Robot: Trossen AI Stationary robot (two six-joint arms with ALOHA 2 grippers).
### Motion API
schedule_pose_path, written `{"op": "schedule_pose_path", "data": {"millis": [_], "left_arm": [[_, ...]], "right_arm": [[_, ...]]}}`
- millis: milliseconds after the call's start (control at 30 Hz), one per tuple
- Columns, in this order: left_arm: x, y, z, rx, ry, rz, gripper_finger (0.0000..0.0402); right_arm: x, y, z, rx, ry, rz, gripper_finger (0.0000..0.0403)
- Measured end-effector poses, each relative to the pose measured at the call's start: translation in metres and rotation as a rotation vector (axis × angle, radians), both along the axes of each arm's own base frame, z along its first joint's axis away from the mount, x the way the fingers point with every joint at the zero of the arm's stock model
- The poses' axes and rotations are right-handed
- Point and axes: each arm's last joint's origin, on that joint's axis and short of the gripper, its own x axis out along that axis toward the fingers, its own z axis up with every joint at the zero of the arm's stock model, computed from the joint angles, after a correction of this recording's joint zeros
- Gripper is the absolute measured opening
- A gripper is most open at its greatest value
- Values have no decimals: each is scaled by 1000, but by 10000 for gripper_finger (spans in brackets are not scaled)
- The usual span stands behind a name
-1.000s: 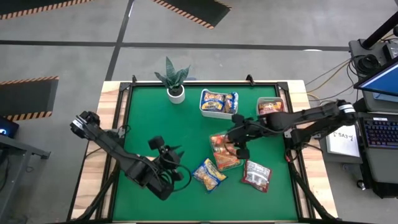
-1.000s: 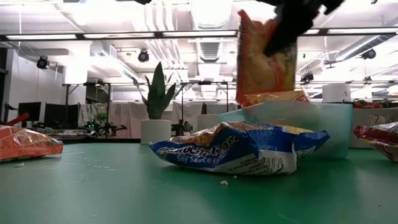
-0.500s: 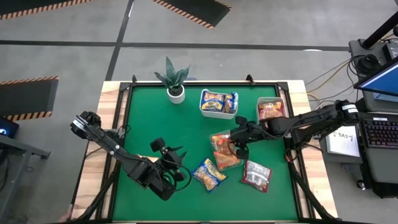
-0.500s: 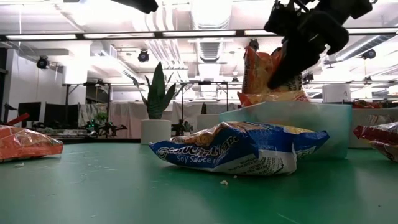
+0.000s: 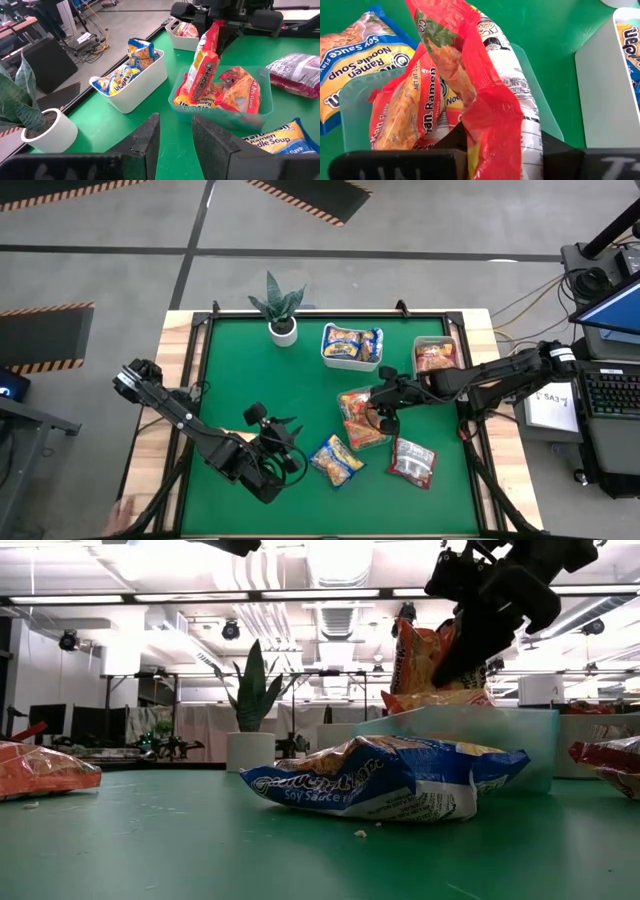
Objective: Sort Maruchan noodles
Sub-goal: Put the orange noodle pack into the green bin
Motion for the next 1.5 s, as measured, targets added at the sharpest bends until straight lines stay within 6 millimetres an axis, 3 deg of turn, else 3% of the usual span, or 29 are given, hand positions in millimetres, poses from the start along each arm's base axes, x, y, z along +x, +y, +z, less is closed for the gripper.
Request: {"op": "schedule_pose_path", "data": {"millis": [300, 1167, 1333, 1500], "left_arm": [[0, 0, 0, -1, -2, -1, 96], [0, 0, 0, -3, -4, -1, 96], [0, 0, 0, 0, -1, -3, 96], [0, 0, 0, 0, -1, -3, 96]], "right_arm": [[0, 0, 0, 1, 1, 0, 76], [0, 0, 4, 11, 17, -4, 200], [3, 0, 19, 4, 10, 6, 199], [7, 1, 32, 7, -9, 6, 169]]}}
